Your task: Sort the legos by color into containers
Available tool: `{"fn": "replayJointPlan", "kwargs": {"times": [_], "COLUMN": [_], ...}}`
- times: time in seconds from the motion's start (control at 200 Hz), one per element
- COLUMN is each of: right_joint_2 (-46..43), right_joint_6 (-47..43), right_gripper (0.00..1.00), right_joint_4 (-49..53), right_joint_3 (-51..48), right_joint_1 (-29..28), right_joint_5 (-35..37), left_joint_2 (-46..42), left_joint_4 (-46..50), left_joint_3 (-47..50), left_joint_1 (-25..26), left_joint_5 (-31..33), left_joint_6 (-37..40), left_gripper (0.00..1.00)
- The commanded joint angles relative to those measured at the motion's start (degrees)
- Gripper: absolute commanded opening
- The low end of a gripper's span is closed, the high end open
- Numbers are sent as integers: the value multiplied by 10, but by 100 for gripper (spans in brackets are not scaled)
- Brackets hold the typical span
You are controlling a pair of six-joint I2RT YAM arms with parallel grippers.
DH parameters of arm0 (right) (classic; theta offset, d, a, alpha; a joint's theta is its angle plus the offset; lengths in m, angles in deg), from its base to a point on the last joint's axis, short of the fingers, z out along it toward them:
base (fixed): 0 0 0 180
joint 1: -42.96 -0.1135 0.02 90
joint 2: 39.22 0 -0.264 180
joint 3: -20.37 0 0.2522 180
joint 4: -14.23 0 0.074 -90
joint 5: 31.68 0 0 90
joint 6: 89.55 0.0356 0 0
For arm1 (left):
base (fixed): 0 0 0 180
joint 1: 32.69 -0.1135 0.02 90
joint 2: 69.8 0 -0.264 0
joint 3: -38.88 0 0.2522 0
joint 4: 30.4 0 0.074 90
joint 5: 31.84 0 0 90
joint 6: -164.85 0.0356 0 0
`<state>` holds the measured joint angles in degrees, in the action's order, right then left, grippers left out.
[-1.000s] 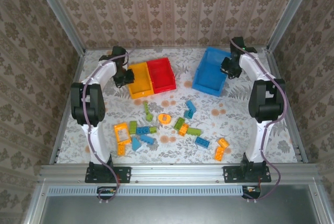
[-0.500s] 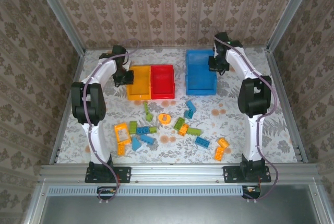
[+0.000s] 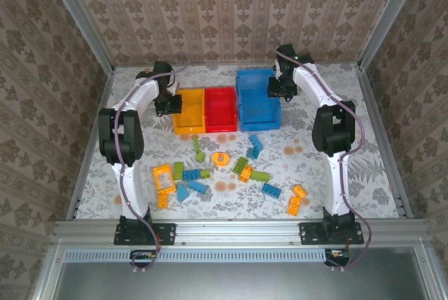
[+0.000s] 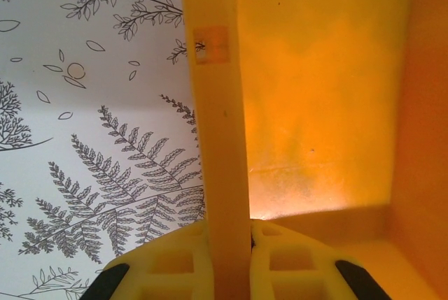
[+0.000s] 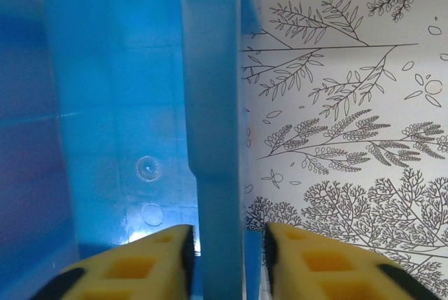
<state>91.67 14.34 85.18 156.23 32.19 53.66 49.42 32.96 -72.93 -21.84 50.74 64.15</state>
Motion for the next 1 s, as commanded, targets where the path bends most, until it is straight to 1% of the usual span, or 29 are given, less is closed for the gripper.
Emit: {"fn": "replayJointPlan", "kwargs": {"times": [0.0,0.07,0.155,0.205,0.36,0.465,0.585,0.67,0.725,0.795,0.84,0.925,0.95,0.995], "right_joint_2": [-44,-66,-107,-136,-236,-312,-391,-446,-485,-533,-562,-604,-616,-636], "right_joint_6": [4,11,21,27,50,64,74,93,129,183,234,317,339,375], "right_gripper": [49,56,64,66,69,69,68,67,66,66,66,67,69,71], "right_joint_4": [8,5,-8,-20,-61,-88,-95,-66,-40,-3,29,66,70,69], "right_joint_3": [-8,-19,-48,-75,-182,-272,-359,-406,-440,-482,-519,-594,-620,-662], "right_joint_1": [1,1,1,1,1,1,-8,-19,-24,-27,-34,-39,-40,-41], "right_joint_5": [14,24,39,43,47,37,27,46,60,64,65,37,26,3], "left_joint_2": [-9,-13,-20,-27,-66,-106,-165,-217,-251,-294,-318,-358,-371,-391], "left_joint_4": [-5,-4,-2,-2,-5,-15,-24,-38,-49,-67,-84,-106,-110,-117], "left_joint_3": [2,1,-2,-2,12,40,78,115,140,174,202,249,261,284], "left_joint_1": [1,0,-1,0,0,0,1,8,23,57,83,146,176,212], "left_joint_5": [20,19,20,22,31,29,26,6,-9,-36,-68,-103,-104,-98], "left_joint_6": [-13,-17,-23,-28,-50,-66,-90,-112,-114,-101,-92,-71,-63,-53], "left_gripper": [0,1,15,26,50,62,67,68,69,70,70,70,70,70]}}
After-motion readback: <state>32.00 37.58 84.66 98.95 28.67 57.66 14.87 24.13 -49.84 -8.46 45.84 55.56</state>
